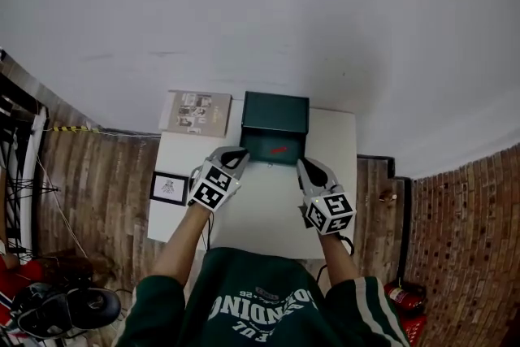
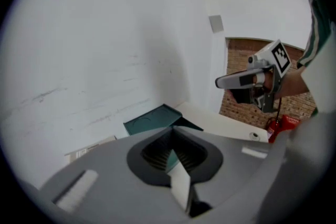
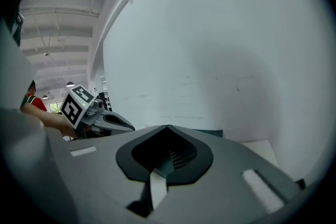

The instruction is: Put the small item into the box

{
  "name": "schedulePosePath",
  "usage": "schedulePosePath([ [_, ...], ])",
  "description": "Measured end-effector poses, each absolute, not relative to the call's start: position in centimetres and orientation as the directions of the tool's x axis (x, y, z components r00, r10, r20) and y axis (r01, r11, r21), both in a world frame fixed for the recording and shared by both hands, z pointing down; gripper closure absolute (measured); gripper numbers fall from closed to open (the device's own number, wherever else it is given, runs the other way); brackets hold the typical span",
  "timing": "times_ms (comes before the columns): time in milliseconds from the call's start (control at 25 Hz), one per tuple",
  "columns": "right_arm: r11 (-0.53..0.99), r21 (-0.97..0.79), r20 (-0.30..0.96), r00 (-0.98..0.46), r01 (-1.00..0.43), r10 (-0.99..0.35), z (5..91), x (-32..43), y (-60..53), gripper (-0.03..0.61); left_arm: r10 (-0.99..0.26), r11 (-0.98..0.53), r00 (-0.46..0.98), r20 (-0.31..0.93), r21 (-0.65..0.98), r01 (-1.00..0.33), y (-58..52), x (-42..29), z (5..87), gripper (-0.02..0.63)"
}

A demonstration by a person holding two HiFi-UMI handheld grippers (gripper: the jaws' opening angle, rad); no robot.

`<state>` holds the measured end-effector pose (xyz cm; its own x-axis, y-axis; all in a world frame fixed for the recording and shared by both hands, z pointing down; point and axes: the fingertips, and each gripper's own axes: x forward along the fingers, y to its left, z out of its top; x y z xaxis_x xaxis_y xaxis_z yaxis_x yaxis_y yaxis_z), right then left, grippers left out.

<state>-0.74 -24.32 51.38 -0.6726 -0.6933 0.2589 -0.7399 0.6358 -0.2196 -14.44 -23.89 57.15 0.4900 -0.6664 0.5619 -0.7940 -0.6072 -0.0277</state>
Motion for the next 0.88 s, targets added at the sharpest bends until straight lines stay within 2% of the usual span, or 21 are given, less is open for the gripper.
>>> schedulePosePath([
  [560, 0.663, -0.176, 0.212, -0.685, -0.728, -0.697, 48.9, -2.3, -24.0, 0.577, -0.827, -0.470, 0.443, 0.346, 0.006, -0.883, -21.8, -18.3, 51.3, 0.561],
  [880, 0.665, -0.163, 0.214, -0.685, -0.728, -0.697, 49.2, -2.4, -23.6, 0.577, -0.829, -0.469, 0.450, 0.332, 0.027, -0.883, -21.8, -18.6, 51.3, 0.561],
])
